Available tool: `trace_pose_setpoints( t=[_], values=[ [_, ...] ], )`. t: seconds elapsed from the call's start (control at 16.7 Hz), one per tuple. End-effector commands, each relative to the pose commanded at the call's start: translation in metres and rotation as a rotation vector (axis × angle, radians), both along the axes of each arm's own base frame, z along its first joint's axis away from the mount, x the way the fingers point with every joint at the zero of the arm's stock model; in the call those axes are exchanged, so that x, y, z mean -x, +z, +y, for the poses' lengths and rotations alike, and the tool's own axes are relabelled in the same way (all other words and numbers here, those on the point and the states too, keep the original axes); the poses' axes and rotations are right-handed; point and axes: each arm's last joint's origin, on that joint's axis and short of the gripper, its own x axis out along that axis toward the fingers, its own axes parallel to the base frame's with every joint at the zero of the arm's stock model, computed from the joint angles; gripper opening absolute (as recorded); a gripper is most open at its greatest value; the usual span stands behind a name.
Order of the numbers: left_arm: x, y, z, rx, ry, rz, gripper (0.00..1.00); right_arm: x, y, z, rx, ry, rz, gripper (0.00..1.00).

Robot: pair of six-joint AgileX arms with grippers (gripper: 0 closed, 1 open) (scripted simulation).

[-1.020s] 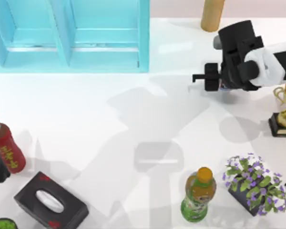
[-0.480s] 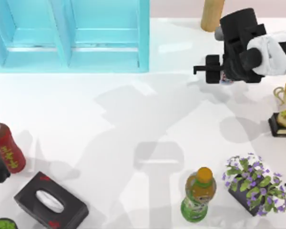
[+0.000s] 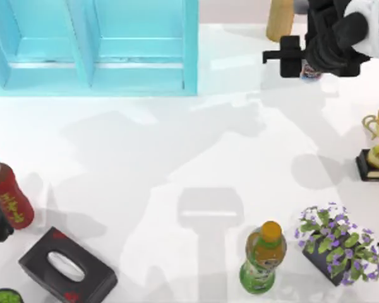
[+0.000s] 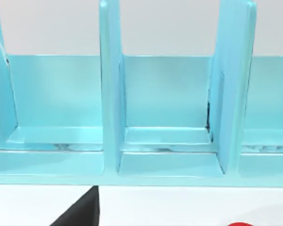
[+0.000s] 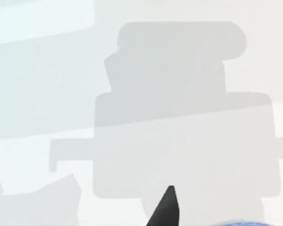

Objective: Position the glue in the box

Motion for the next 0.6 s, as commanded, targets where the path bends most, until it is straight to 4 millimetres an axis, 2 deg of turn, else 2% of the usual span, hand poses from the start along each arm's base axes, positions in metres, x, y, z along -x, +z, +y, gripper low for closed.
trace_pose_setpoints(
  t=[0.3,0.36,0.48,0.6],
  values=[
    [0.000,0.000,0.000,0.000,0.000,0.000,1.00,0.000,-0.002,0.000,0.000,0.000,0.004,0.00],
    [0.000,0.000,0.000,0.000,0.000,0.000,1.00,0.000,0.000,-0.006,0.002,0.001,0.005,0.00],
    [0.000,0.000,0.000,0.000,0.000,0.000,1.00,0.003,0.006,-0.031,0.009,0.003,0.011,0.00],
    [0.000,0.000,0.000,0.000,0.000,0.000,1.00,0.010,0.015,-0.072,0.018,0.002,0.024,0.00]
  ],
)
